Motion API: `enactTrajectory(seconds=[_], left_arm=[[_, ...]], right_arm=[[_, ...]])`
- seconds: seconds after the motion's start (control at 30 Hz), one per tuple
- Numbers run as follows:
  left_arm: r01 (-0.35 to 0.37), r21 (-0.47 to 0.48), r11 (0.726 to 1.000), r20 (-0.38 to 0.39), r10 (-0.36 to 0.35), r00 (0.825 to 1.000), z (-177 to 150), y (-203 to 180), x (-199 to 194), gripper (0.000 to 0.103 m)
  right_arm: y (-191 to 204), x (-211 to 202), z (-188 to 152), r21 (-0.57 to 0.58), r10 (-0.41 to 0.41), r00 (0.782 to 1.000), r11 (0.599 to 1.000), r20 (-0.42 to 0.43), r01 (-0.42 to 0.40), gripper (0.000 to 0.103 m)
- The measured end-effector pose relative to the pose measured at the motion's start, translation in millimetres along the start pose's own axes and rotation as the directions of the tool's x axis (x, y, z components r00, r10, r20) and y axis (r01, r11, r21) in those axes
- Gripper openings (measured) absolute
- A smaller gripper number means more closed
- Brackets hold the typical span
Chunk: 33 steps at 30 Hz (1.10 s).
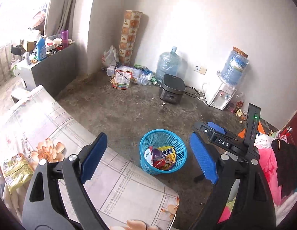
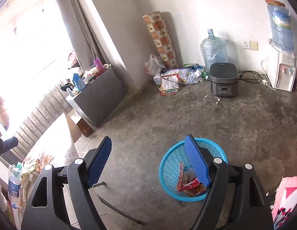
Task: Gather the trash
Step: 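Move both open grippers back over the table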
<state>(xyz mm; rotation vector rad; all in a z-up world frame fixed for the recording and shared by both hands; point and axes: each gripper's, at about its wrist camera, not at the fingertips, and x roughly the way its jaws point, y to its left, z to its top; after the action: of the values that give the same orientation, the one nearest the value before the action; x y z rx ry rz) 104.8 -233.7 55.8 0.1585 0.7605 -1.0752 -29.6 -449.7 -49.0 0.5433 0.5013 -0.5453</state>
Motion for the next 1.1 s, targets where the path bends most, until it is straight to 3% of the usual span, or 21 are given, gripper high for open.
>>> enactTrajectory(seconds=[0.13,0.37,0.7,0.87,1.1], left_arm=[[-0.109,-0.059,0.992,0.054,0.112,0.992,-21,28,-54,0.084],[-0.248,-0.176,0.953,0.119,0.271,0.955,-61,70,-123,0.084],[-0.323,-0.315,0.893,0.171,0.388,0.906,-89,110,-176,0.084],[-0.351,-0.340,0.873,0.203,0.433,0.879,-93,118,-198,0.084],[-0.370,-0.381,0.847,0.218,0.471,0.855,-108,132,-219,0.084]], right_arm=[[36,-15,1,-0.068,0.035,0.999,0.997,0.018,-0.034,0.085],[89,-31,-7,-0.167,0.068,0.998,0.984,0.020,-0.063,0.092],[147,-57,-20,-0.256,0.131,0.990,0.960,0.050,-0.114,0.095],[168,-62,-24,-0.297,0.153,0.986,0.946,0.059,-0.129,0.096],[194,-74,-30,-0.328,0.190,0.979,0.931,0.067,-0.158,0.097]])
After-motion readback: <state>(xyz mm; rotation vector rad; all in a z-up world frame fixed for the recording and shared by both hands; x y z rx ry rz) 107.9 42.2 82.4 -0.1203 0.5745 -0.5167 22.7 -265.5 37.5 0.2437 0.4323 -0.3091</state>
